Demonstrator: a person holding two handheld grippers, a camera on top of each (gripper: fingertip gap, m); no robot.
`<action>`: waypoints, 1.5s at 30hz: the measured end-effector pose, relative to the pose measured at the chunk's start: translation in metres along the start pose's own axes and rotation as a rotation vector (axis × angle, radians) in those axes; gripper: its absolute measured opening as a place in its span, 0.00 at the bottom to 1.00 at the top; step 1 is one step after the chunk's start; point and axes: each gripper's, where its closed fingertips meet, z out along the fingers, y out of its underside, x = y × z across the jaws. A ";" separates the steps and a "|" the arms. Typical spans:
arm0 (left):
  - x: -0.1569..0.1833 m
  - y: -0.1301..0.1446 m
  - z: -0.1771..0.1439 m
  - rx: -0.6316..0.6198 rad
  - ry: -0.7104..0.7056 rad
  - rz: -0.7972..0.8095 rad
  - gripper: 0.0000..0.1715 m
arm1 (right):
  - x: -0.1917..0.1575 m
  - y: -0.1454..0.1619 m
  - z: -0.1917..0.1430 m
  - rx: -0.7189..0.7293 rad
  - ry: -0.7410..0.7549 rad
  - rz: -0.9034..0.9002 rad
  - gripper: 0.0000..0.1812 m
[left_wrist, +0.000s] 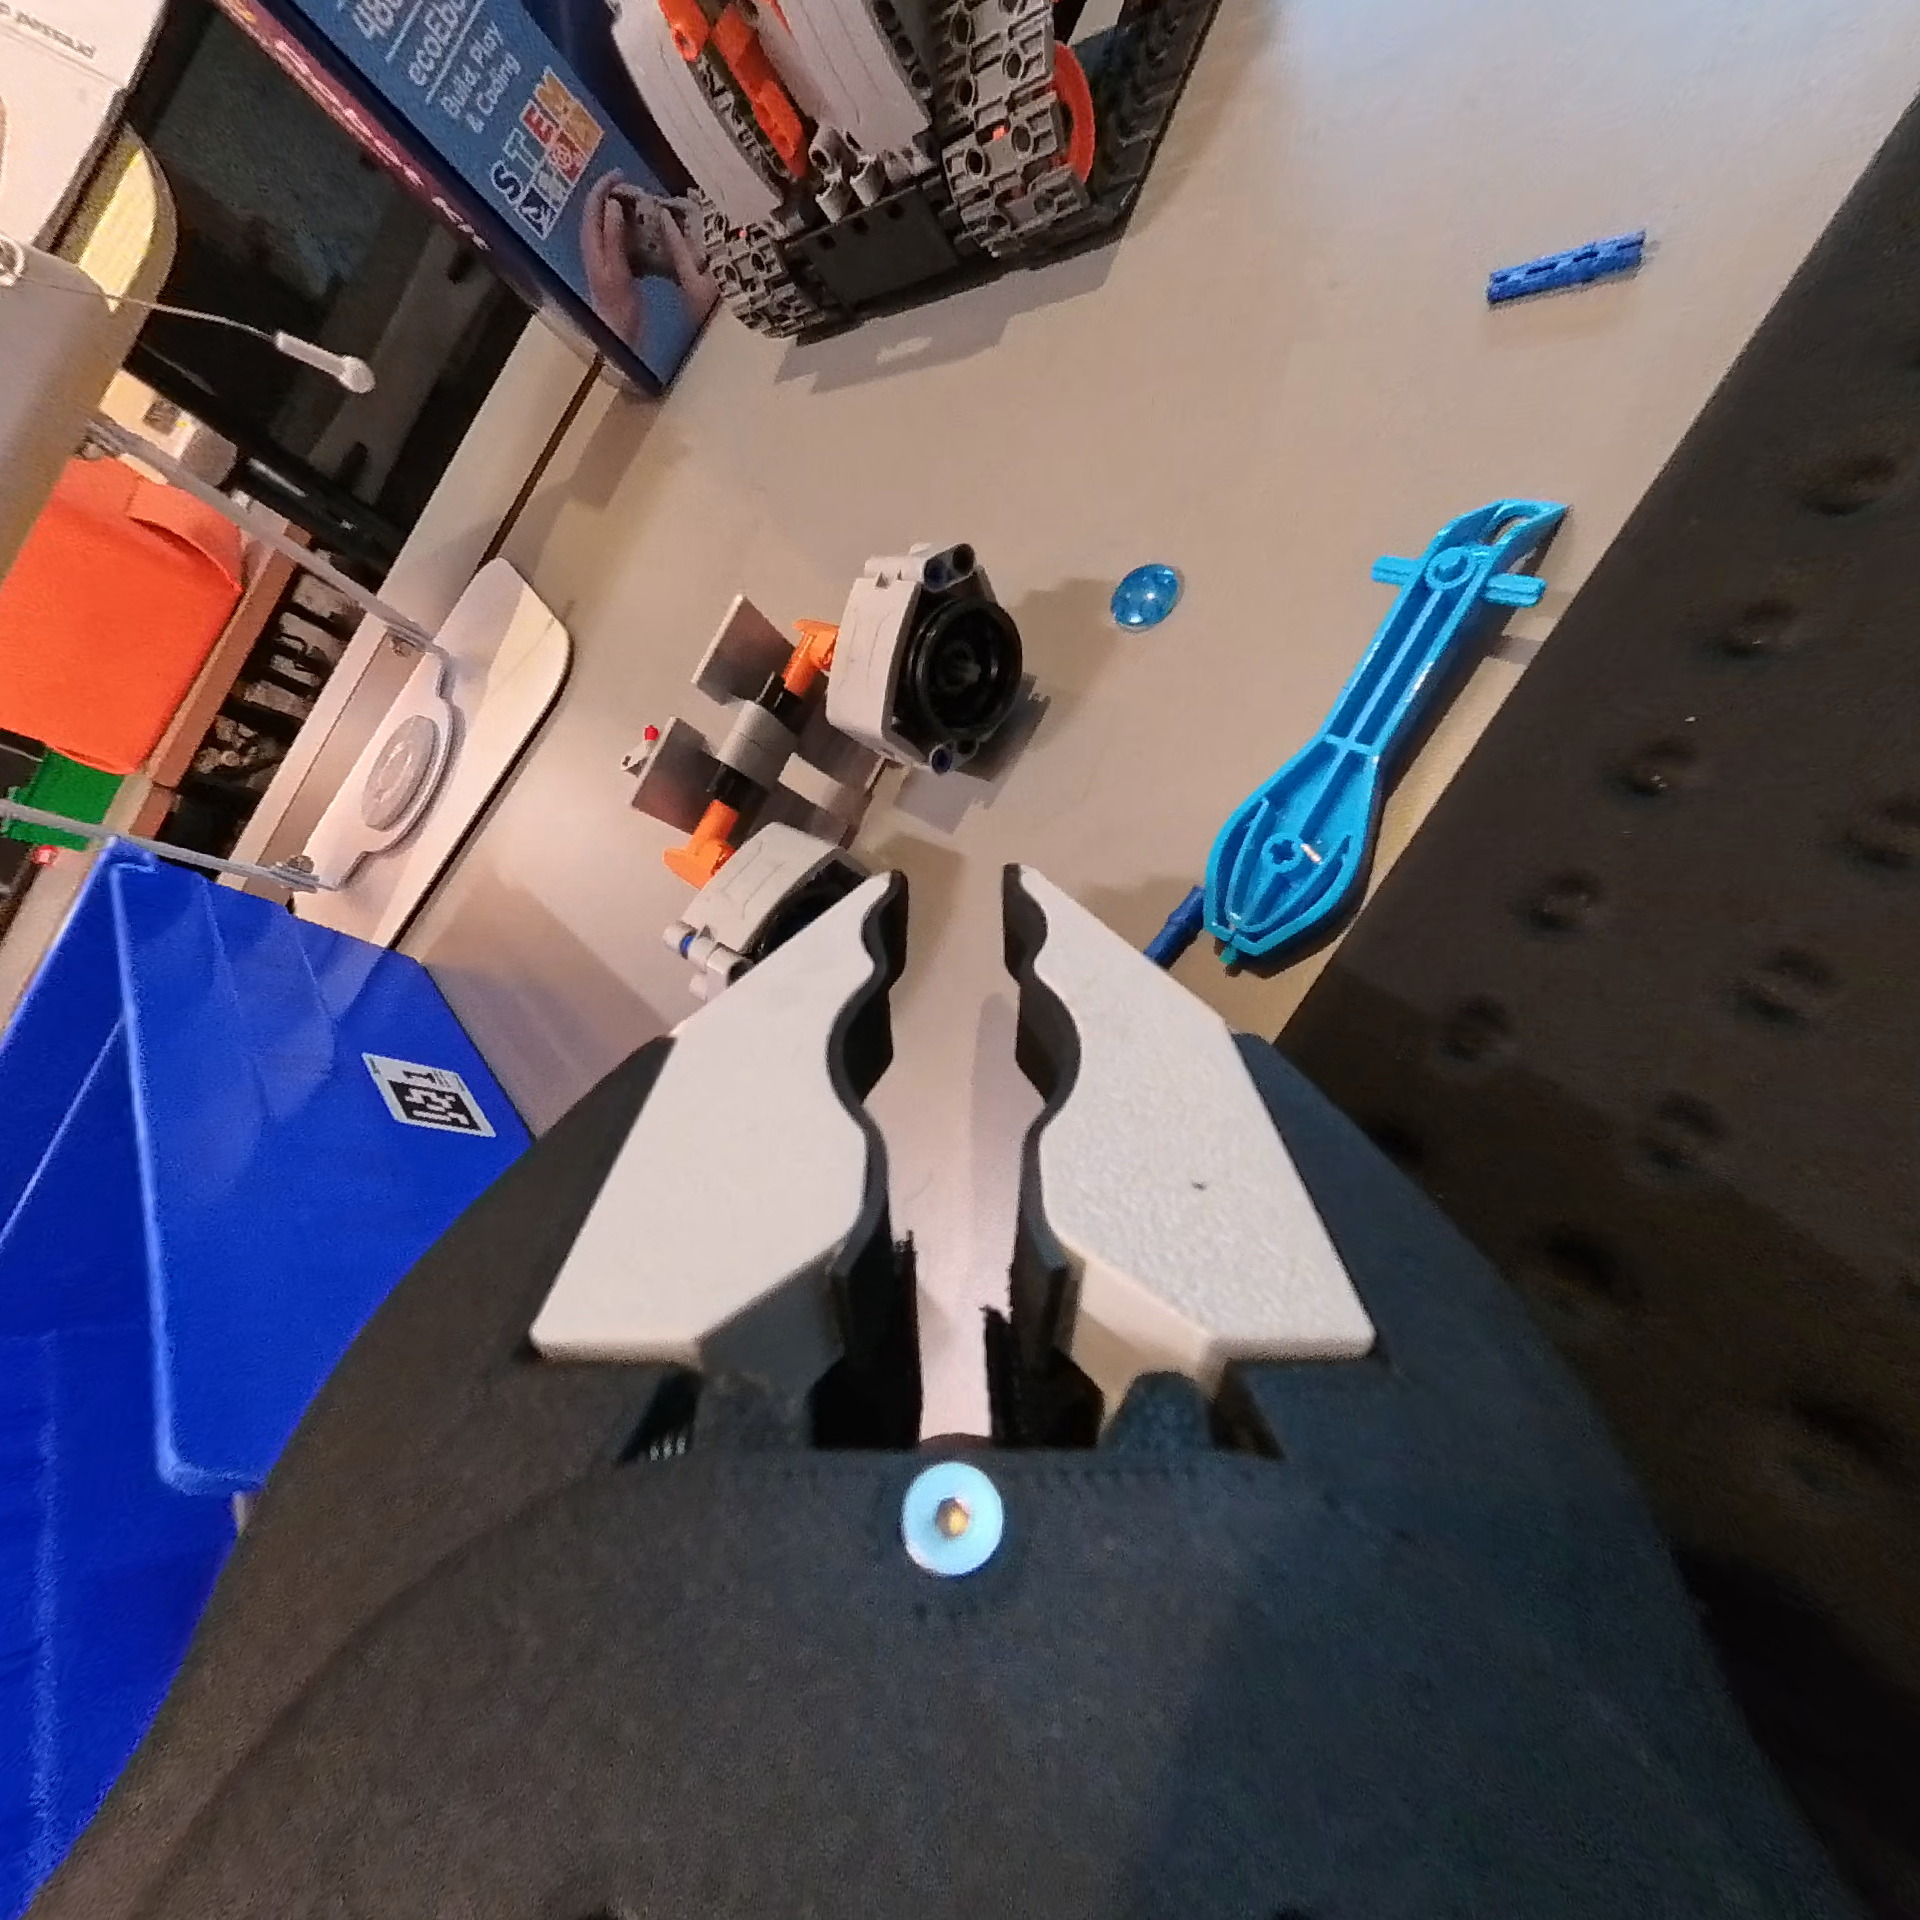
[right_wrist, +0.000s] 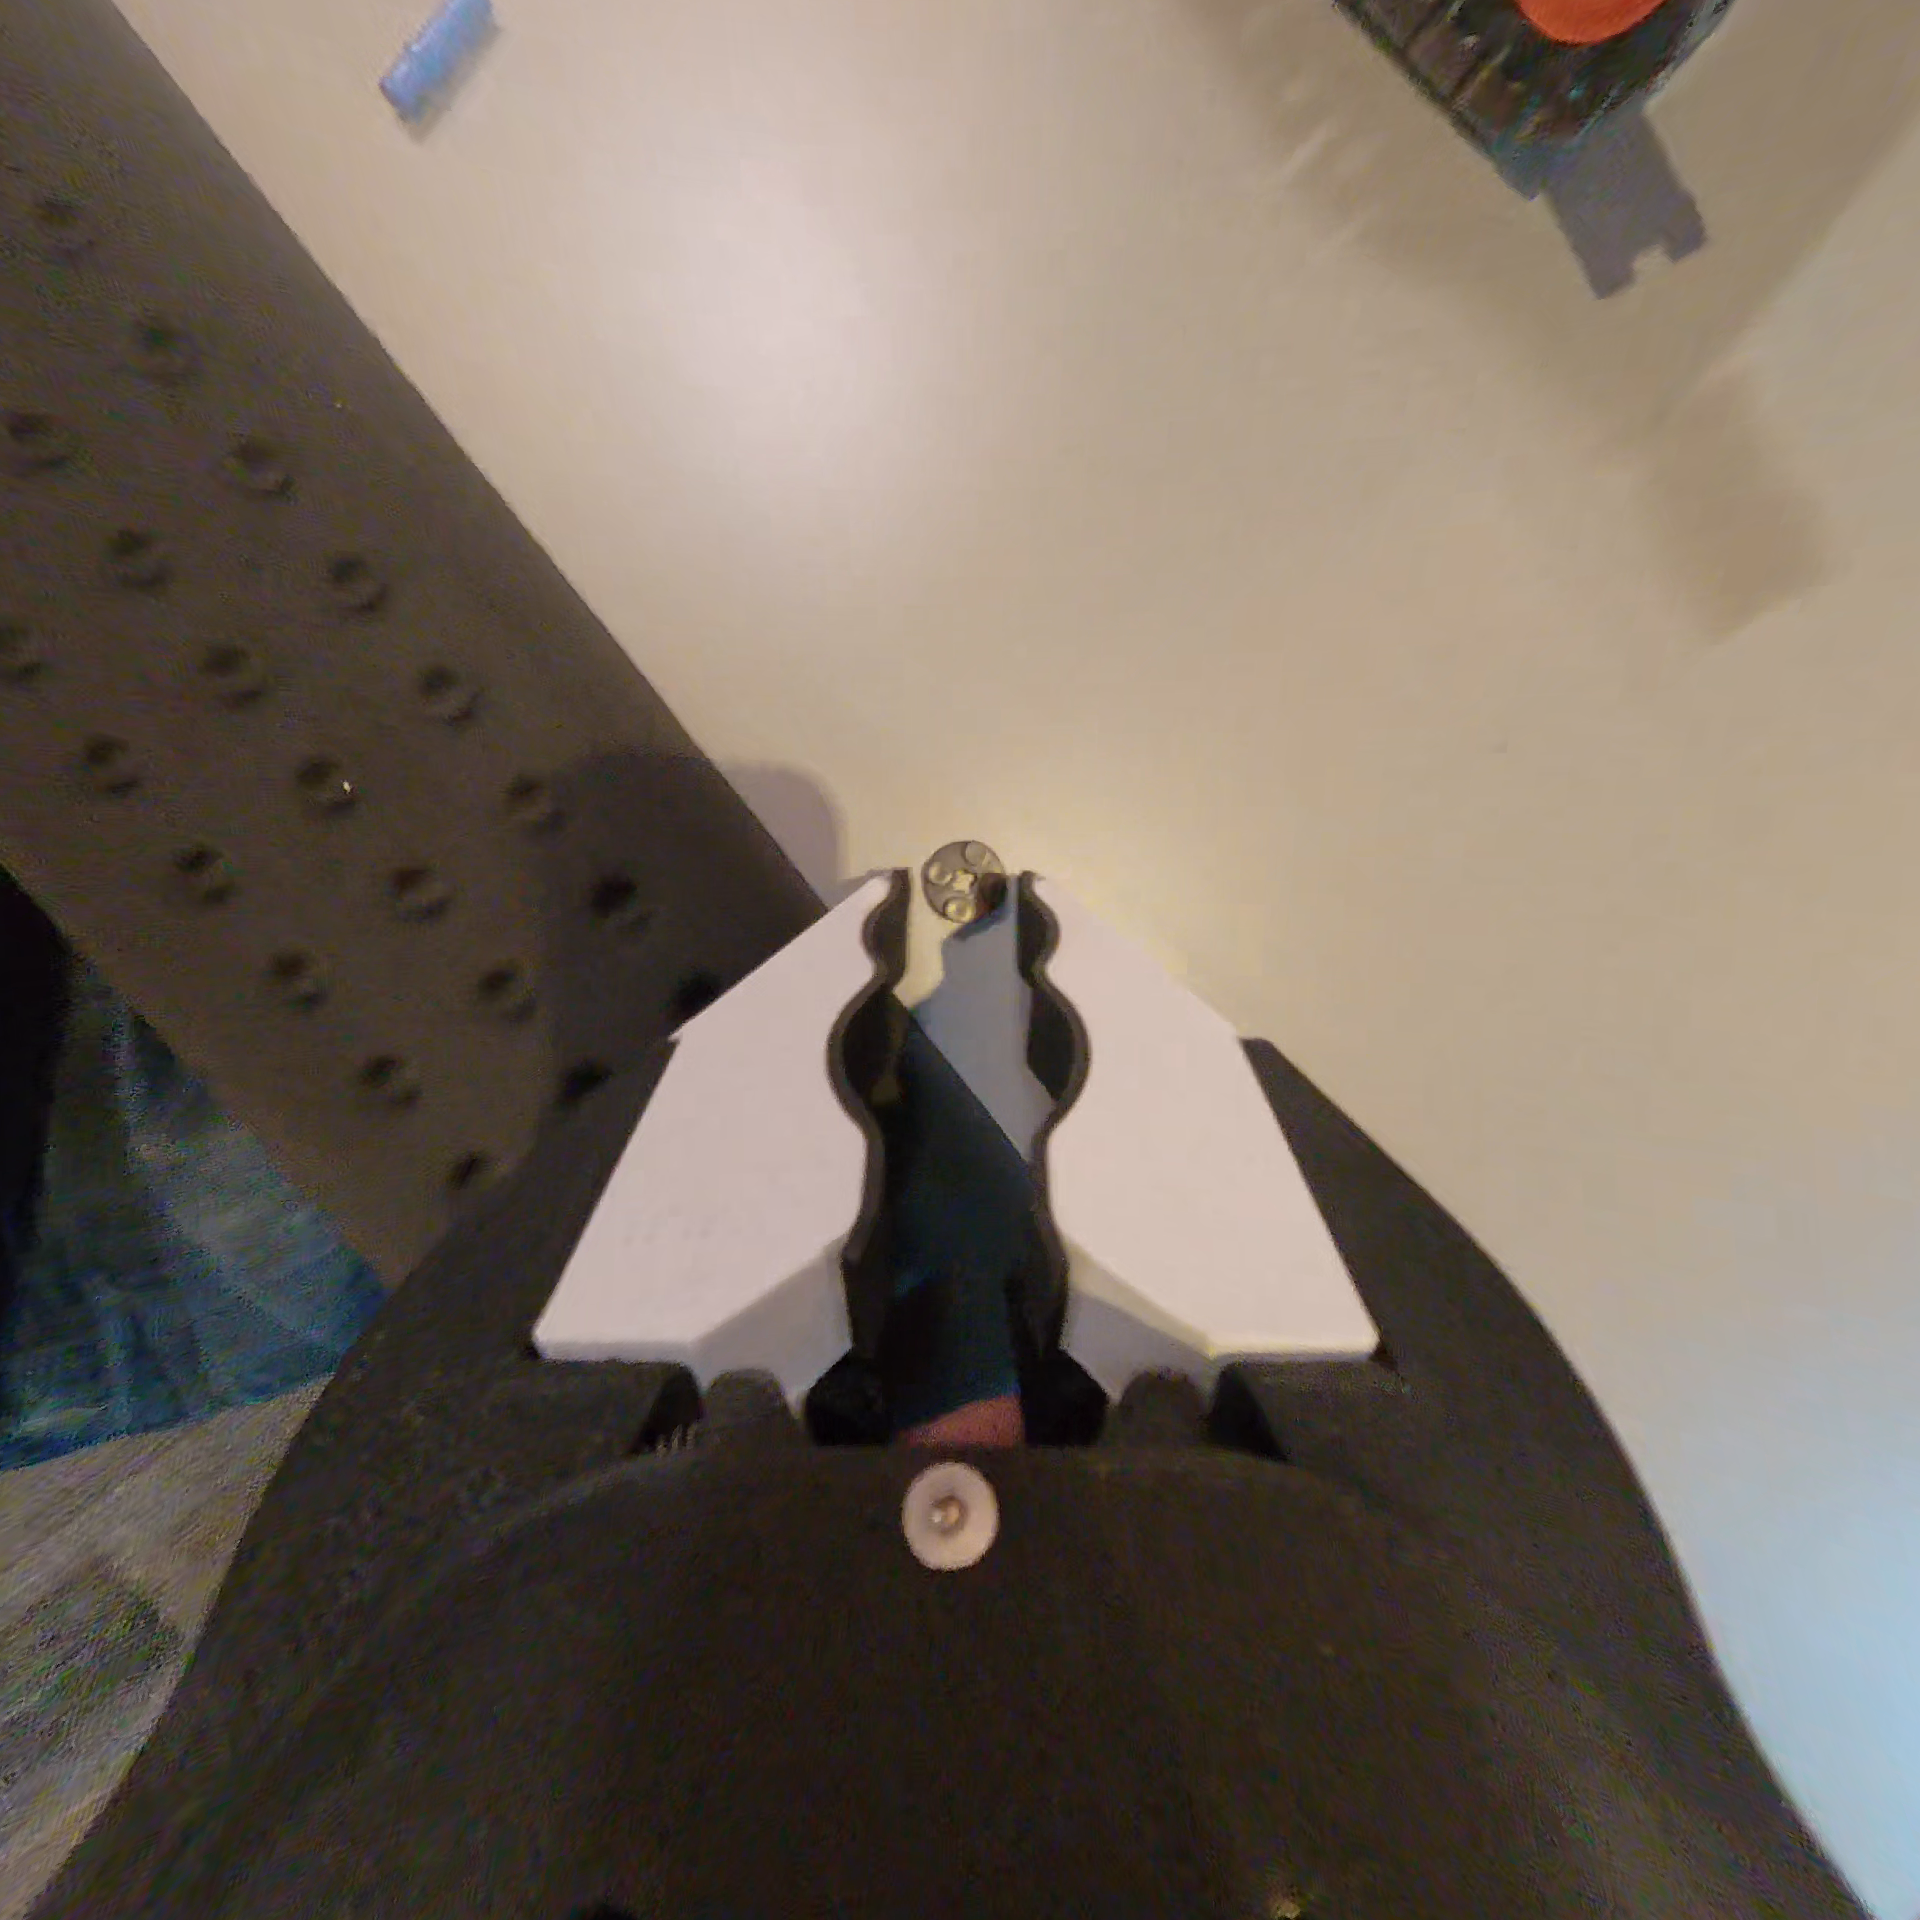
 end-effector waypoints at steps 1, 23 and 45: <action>0.000 -0.001 -0.001 0.007 0.007 -0.010 0.09 | -0.001 -0.002 0.001 0.008 -0.010 -0.004 0.07; 0.041 -0.087 -0.005 0.271 0.194 0.368 0.22 | -0.134 -0.190 0.019 0.339 -0.807 -0.210 0.07; 0.027 -0.121 0.004 0.342 0.815 -0.526 0.02 | -0.104 -0.222 0.010 0.671 0.055 -0.846 0.18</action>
